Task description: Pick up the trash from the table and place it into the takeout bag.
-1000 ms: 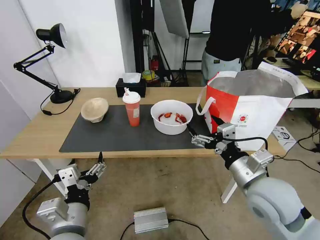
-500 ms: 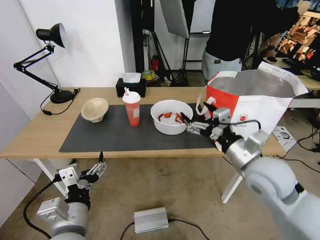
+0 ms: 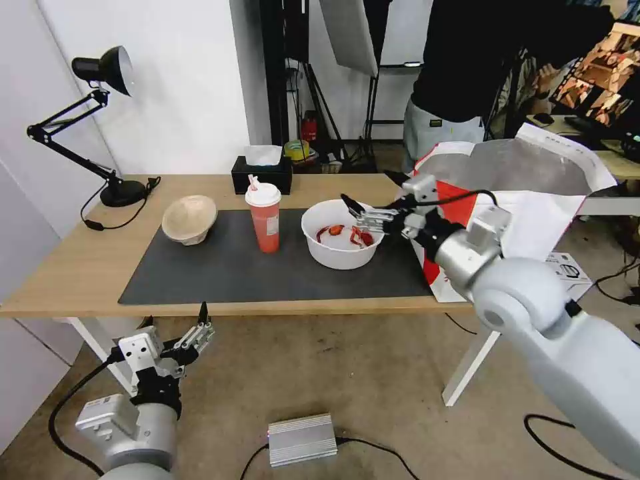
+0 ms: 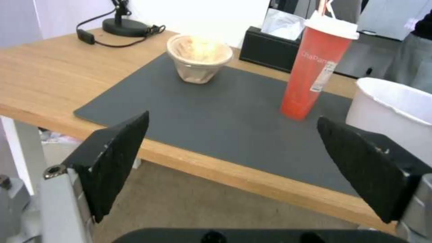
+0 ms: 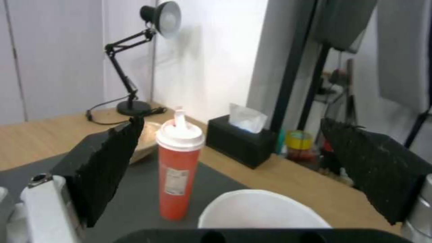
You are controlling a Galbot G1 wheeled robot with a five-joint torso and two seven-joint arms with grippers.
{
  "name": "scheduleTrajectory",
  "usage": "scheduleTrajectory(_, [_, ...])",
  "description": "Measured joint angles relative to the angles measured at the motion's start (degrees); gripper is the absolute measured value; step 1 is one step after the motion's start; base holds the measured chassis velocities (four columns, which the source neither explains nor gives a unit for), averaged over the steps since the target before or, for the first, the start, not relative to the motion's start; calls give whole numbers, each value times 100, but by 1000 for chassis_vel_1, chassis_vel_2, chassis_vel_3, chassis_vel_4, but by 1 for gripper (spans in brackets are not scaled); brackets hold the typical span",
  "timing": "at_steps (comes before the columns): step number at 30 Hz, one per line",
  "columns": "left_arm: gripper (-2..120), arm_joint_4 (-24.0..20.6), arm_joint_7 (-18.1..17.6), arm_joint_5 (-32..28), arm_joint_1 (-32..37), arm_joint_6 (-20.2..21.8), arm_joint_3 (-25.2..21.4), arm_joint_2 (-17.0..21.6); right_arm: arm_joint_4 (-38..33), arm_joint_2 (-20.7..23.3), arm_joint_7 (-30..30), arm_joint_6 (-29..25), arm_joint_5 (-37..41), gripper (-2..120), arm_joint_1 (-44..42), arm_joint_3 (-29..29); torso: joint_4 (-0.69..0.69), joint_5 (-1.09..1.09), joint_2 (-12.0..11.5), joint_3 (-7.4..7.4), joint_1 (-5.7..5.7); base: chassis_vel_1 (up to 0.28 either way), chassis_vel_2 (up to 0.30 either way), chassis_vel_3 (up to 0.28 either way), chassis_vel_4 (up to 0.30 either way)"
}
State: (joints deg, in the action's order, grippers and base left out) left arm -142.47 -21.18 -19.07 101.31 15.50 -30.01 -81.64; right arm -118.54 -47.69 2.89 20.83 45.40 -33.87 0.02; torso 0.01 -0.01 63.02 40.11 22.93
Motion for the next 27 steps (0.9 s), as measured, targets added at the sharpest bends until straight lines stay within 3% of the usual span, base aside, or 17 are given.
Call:
scheduleTrajectory(12, [100,40,7,-3,9,-2,3,-8,601,-394,-143,568,55,100,816,-861,0,0,0,0,0,0,0,0,0])
scheduleTrajectory(15, [100,48,7,-2,18,-3,4,-8,780,-557,-153,968,70,100,1080,-1200,0,0,0,0,0,0,0,0,0])
scheduleTrajectory(23, [100,55,5,4,22,-7,9,-8,1040,-769,-238,1980,311,100,1656,-1352,-1,0,0,-1,-1,0,0,0,0])
scheduleTrajectory(27, [100,74,3,6,6,-8,6,-30,1248,-841,-358,2099,382,100,1977,-1437,0,-1,1,-1,-1,0,0,0,0])
